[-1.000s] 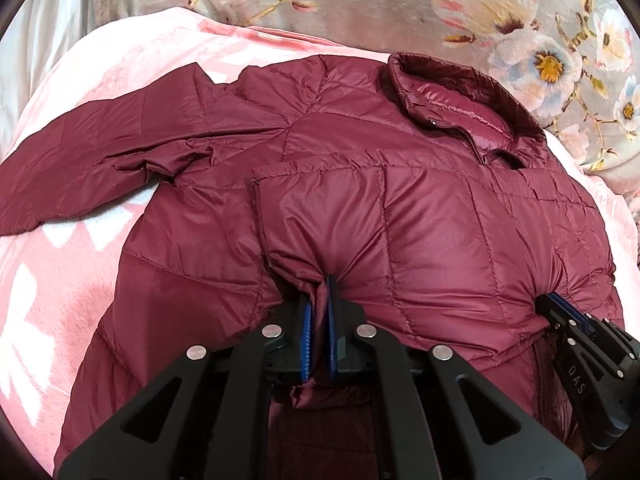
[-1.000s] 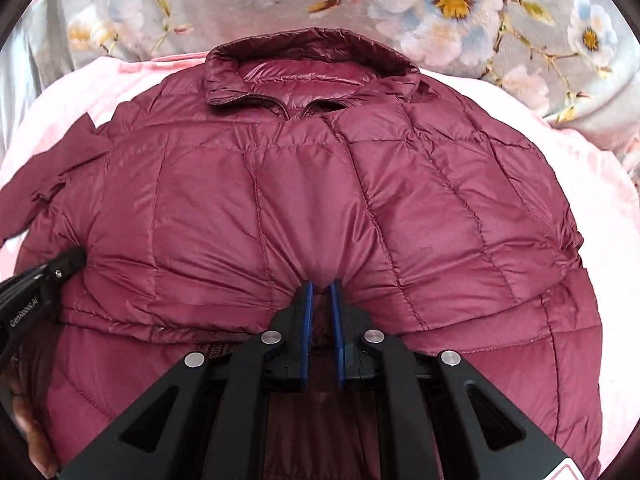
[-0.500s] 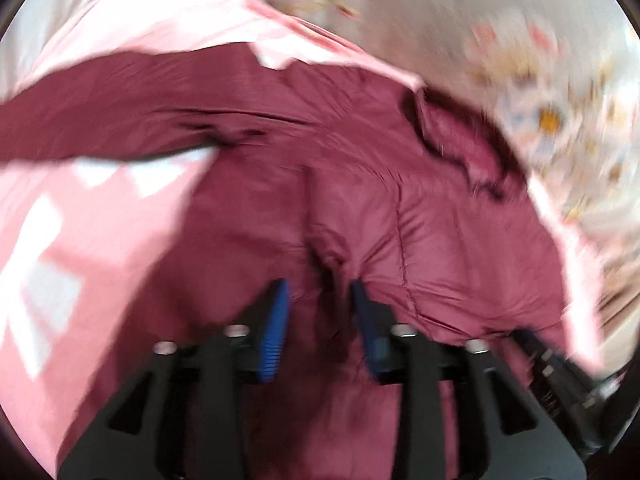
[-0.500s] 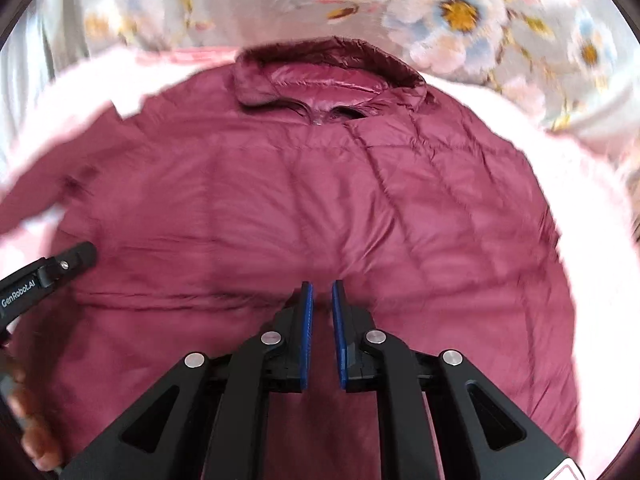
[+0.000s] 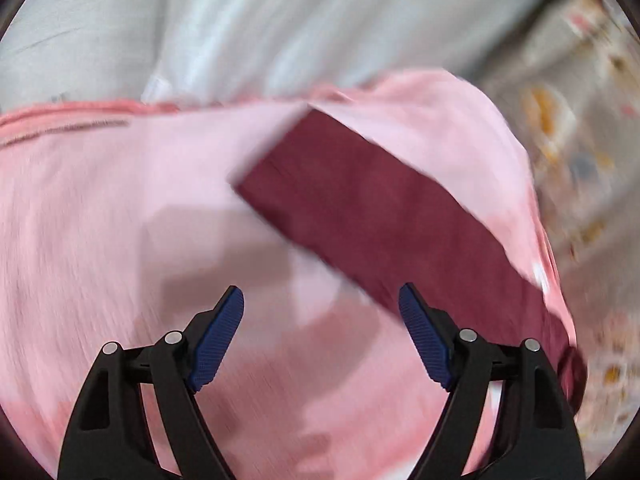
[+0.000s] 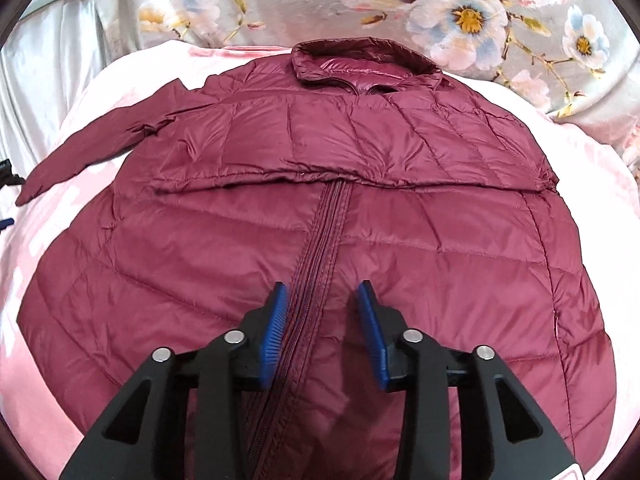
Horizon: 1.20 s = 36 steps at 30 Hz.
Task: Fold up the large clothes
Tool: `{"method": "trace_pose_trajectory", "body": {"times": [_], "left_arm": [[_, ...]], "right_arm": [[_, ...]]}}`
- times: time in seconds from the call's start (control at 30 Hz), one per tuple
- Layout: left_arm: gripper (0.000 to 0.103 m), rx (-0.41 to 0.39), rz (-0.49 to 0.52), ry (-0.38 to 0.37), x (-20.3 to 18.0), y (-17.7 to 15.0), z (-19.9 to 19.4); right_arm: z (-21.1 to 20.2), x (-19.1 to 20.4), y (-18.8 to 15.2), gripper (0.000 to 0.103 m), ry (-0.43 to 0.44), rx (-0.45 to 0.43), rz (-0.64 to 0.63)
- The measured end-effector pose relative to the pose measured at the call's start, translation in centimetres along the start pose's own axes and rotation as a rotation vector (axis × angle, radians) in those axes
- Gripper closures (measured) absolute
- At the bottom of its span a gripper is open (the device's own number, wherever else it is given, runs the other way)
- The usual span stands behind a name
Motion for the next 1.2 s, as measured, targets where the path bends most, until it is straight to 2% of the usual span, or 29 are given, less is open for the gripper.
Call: {"method": "trace_pose_trajectory", "body": {"times": [0.1,0.17,0.2,0.23,0.27,0.37,0.43,0.53,0.6,0.67,0.73,0.77,0.87,0.93,1.07,1.1,1.13,1.17,1.2], "left_arm": [[0.037,0.025,-0.059,-0.039,1.6,1.6,2.1],[0.050,0.039,-0.075,-0.047,1.8,2.1,3.3],[0.071,0.039,-0.060,-0.037,1.4,2.3,3.6],[0.100,0.049,-0.024,-0.040,0.5,2.6,3.8],[0.100,0.057,-0.007,-0.051,-0.3,2.8,4.0],[0.101,-0.008,0.095,-0.073,-4.7,4.1,1.4],[0.101,-0.064,0.211,-0.131,-9.8,4.8,-1.2],[0.101,-0.136,0.409,-0.269,-20.0,4.3,-6.0],[0.101,-0.182,0.559,-0.371,-27.5,2.4,-9.8],[0.101,-0.214,0.689,-0.477,-34.2,-0.9,-13.3],[0.101,-0.210,0.775,-0.576,-39.5,-4.5,-15.5],[0.101,-0.184,0.826,-0.647,-42.7,-7.4,-16.5],[0.101,-0.102,0.897,-0.743,-47.7,-13.6,-16.8],[0.101,-0.011,0.921,-0.774,-50.4,-17.9,-15.1],[0.098,0.174,0.904,-0.774,-52.2,-24.7,-10.7],[0.088,0.212,0.888,-0.765,-52.2,-26.1,-9.4],[0.069,0.243,0.861,-0.760,-52.0,-27.2,-8.4],[0.059,0.258,0.834,-0.759,-51.4,-27.7,-8.0],[0.044,0.270,0.782,-0.767,-50.4,-28.0,-7.6]], "right_arm": [[0.4,-0.1,-0.4,0.054,-0.017,-0.008,0.004],[0.6,-0.3,-0.4,0.052,-0.019,-0.011,0.011],[0.6,-0.4,-0.4,0.051,-0.016,-0.011,0.014],[0.6,-0.5,-0.4,0.050,-0.009,-0.009,0.021],[0.7,-0.5,-0.4,0.050,-0.004,-0.007,0.026],[0.8,-0.8,-0.4,0.048,0.015,-0.002,0.045],[0.8,-0.9,-0.4,0.048,0.022,-0.001,0.052],[0.7,-0.9,-0.4,0.047,0.023,-0.004,0.058],[0.4,-1.1,-0.3,0.047,0.030,-0.004,0.077],[-0.1,-1.7,-0.1,0.047,0.055,0.000,0.124],[-0.8,-2.8,0.4,0.047,0.077,-0.001,0.184],[-1.1,-3.2,0.6,0.047,0.082,-0.004,0.200],[-2.0,-5.3,1.3,0.047,0.063,-0.022,0.240],[-2.4,-6.8,1.7,0.047,0.042,-0.036,0.259],[-2.8,-10.4,1.9,0.047,0.000,-0.043,0.313],[-2.7,-11.1,1.9,0.047,-0.009,-0.041,0.325],[-2.7,-11.9,1.9,0.047,-0.014,-0.038,0.336],[-2.7,-12.6,2.1,0.047,-0.017,-0.037,0.346],[-2.8,-13.2,2.2,0.047,-0.019,-0.040,0.354]]}}
Point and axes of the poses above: each gripper's, at about its wrist camera, not at the fingertips, and z roughly the way its jaws point, x to its left, y to its top, the point moved 5 cm from there along z, roughly the way its jaws point, and after that the axes turned 15 degrees about z, right-handed, at the moved point
